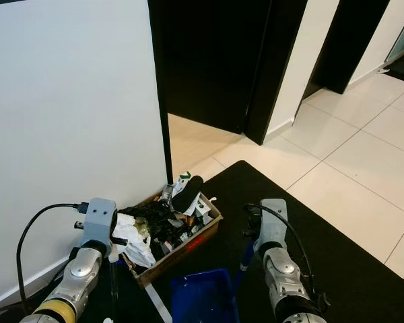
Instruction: Sweep floor
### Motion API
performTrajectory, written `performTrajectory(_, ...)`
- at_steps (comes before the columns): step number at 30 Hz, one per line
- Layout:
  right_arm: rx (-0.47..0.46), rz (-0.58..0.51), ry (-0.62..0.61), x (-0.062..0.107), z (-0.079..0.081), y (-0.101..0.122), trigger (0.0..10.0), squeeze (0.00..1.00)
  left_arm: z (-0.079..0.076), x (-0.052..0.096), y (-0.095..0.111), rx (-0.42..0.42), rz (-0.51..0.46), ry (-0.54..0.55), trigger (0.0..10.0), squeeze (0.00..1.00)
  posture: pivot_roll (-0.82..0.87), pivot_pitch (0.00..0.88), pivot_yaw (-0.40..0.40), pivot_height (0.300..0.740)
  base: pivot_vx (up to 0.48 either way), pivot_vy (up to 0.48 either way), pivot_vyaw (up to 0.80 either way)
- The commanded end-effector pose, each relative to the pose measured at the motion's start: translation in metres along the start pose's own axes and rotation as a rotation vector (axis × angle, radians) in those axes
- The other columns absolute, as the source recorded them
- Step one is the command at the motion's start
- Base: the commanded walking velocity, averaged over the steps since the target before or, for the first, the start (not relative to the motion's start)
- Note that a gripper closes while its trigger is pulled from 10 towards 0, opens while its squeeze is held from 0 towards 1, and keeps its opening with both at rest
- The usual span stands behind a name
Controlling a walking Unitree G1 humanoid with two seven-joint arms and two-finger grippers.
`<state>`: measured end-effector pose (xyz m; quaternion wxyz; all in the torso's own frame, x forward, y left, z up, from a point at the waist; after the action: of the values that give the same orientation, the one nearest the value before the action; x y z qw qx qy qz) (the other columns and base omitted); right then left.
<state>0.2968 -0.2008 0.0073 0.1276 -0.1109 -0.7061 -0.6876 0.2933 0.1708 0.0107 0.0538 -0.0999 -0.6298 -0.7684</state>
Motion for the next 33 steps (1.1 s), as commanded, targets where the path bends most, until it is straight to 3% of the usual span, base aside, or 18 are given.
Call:
performTrajectory(1,0.034,-0.048,0.011,-0.001,-0.002,0.01,0.0,0.0,0.005,0.01,-0.022,0.012,0.104,0.011,10.0,0.0,0.08,0.047,0.002,0.74,0.0,0.0,0.0)
performTrajectory(5,0.056,-0.11,0.035,-0.001,-0.003,0.024,0.0,0.0,0.017,0.007,-0.002,0.106,0.001,0.067,10.0,0.0,0.08,0.052,-0.001,0.74,0.0,0.0,0.0)
performTrajectory(6,0.049,-0.141,0.038,-0.001,-0.004,0.031,10.0,0.0,0.022,0.006,0.012,0.133,-0.056,0.078,10.0,0.0,0.09,0.057,-0.004,0.74,0.0,0.0,0.0)
performTrajectory(11,0.032,-0.209,0.068,0.004,-0.004,0.049,10.0,0.0,0.03,0.01,0.056,0.178,-0.214,0.078,10.0,0.0,0.1,0.058,-0.003,0.74,0.0,0.0,0.0)
performTrajectory(14,0.032,-0.218,0.069,0.008,-0.006,0.05,10.0,0.0,0.029,0.015,0.069,0.185,-0.251,0.061,10.0,0.0,0.1,0.058,0.001,0.74,0.0,0.0,0.0)
performTrajectory(21,0.01,-0.219,0.047,0.013,-0.011,0.049,10.0,0.0,0.021,0.034,0.073,0.208,-0.235,-0.024,10.0,0.0,0.1,0.056,0.009,0.74,0.0,0.0,0.0)
performTrajectory(23,0.003,-0.212,0.049,0.017,-0.01,0.05,10.0,0.0,0.018,0.049,0.076,0.19,-0.223,-0.053,10.0,0.0,0.1,0.054,0.009,0.74,0.0,0.0,0.0)
performTrajectory(33,-0.008,-0.207,0.063,0.017,-0.005,0.053,10.0,0.0,0.017,0.06,0.08,0.13,-0.208,-0.055,10.0,0.0,0.12,0.058,0.0,0.74,0.0,0.0,0.0)
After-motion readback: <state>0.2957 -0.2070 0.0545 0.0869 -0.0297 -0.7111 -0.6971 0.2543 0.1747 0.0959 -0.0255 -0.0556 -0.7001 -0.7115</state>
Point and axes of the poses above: a point about 5 cm out from each wrist's last joint towards the gripper, its own x axis pointing back from the gripper into the wrist, its own y axis along the axis of the wrist's last joint, z = x × y, the point moved 1 cm from there along -x, pointing out of the wrist towards the gripper
